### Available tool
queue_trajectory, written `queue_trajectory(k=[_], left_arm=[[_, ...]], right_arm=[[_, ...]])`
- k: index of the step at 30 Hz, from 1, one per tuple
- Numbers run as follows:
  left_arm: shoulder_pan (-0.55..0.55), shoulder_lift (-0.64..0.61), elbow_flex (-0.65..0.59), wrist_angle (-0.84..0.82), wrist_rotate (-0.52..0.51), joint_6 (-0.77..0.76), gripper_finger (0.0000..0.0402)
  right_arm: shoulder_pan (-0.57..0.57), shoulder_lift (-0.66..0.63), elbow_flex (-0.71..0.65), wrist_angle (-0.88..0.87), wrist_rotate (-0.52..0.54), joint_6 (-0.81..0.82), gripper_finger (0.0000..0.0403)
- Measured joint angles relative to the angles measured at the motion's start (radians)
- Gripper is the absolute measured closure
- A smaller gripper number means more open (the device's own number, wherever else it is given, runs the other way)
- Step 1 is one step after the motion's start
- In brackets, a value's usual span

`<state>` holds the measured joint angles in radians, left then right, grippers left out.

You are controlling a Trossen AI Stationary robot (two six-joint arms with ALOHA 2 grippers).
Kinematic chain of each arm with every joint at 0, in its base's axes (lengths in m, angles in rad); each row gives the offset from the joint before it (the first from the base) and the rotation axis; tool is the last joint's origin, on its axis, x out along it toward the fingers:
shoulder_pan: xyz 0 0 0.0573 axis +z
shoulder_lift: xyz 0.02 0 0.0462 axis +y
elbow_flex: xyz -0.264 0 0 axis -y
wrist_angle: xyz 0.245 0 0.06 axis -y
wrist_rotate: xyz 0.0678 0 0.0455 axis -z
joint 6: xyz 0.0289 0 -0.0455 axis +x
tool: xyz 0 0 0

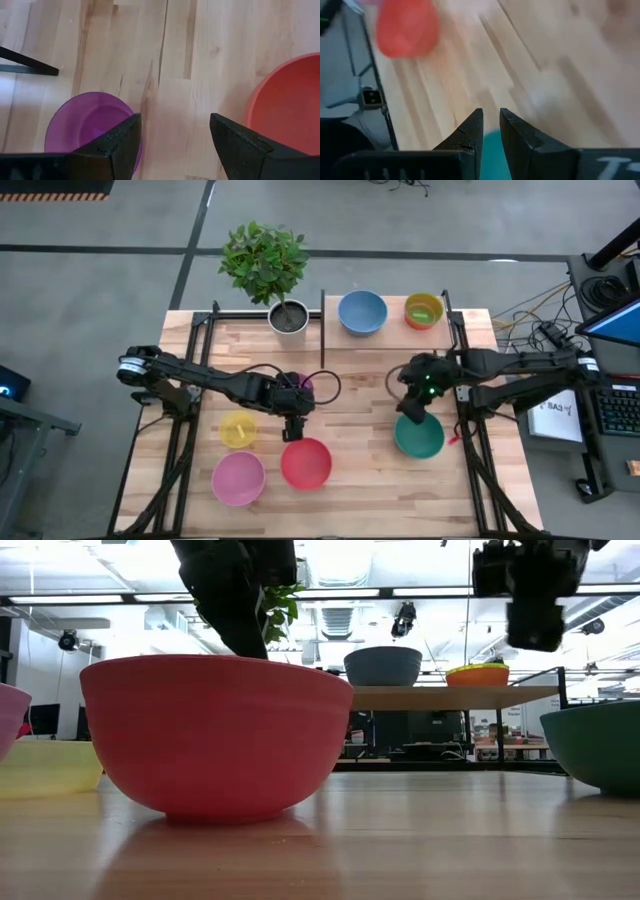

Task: Place and stack bowls onto a shelf
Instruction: Stack the green bowl on top of the blue bowl on the shelf

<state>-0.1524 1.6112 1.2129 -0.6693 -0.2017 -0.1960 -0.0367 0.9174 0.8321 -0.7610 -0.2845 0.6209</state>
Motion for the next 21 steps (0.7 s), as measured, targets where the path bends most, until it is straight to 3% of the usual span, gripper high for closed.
queue_trajectory(k=[10, 15, 21], left_arm=[[0.0, 0.0, 0.0, -0.014, -0.001, 0.014, 0.0183], [0.0, 0.0, 0.0, -0.015, -0.001, 0.045, 0.0183], [0.0, -0.001, 0.0, -0.022, -0.001, 0.053, 0.0183]], right_arm=[[0.183, 0.214, 0.153, -0.257, 0.089, 0.273, 0.035], [0.247, 0.323, 0.223, -0.284, 0.11, 0.334, 0.0346], [0.305, 0.437, 0.306, -0.306, 0.103, 0.382, 0.0305]])
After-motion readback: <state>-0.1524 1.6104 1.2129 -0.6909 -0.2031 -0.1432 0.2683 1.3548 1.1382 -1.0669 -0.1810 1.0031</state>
